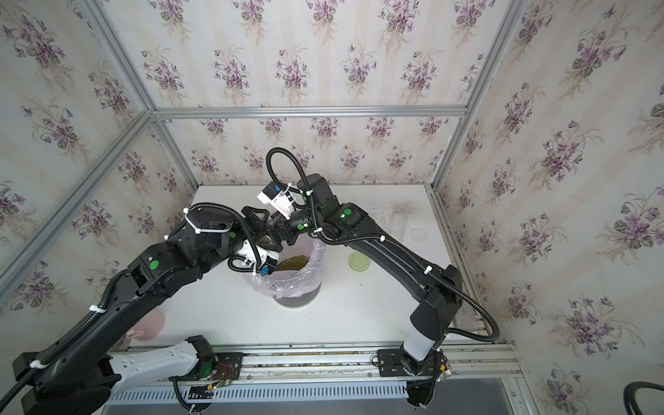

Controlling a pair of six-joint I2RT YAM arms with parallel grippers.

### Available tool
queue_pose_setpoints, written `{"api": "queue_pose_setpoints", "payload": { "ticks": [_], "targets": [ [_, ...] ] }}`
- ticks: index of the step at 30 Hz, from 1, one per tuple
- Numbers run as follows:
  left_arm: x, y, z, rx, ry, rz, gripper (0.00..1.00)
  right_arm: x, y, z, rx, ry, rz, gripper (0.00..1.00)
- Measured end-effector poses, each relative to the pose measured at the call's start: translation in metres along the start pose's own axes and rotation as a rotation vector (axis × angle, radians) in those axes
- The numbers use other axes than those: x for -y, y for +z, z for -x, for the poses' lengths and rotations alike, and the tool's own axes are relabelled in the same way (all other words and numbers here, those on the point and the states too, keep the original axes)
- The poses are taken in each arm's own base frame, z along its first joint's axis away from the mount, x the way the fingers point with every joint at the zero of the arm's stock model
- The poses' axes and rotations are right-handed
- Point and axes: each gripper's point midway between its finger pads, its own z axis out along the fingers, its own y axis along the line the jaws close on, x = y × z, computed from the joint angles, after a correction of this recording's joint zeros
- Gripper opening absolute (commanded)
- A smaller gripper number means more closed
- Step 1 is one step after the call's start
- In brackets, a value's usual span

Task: Empty moldy mung beans from jars
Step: Pour the moldy mung beans from the jar into the trash bin.

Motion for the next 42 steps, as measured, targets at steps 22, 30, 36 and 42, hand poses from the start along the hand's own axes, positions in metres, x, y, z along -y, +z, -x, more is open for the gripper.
{"api": "queue_pose_setpoints", "payload": {
  "ticks": [22, 30, 36, 42],
  "targets": [
    [0.001, 0.004, 0.002, -0.002, -0.018, 0.007, 0.18, 0.005, -0.002, -0.002, 0.000, 0.013, -0.035, 0.31],
    [-0.001, 0.004, 0.004, 0.003, -0.020, 0.024, 0.54, 0.004, -0.006, -0.002, 0.017, 0.014, -0.048, 0.26],
    [-0.007, 0.006, 0.004, 0.002, -0.028, 0.049, 1.00, 0.001, -0.009, 0.003, 0.040, 0.018, -0.048, 0.24],
    [-0.011, 0.006, 0.002, -0.008, -0.034, 0.061, 1.00, 0.002, -0.012, 0.006, 0.054, 0.017, -0.066, 0.23]
  ]
}}
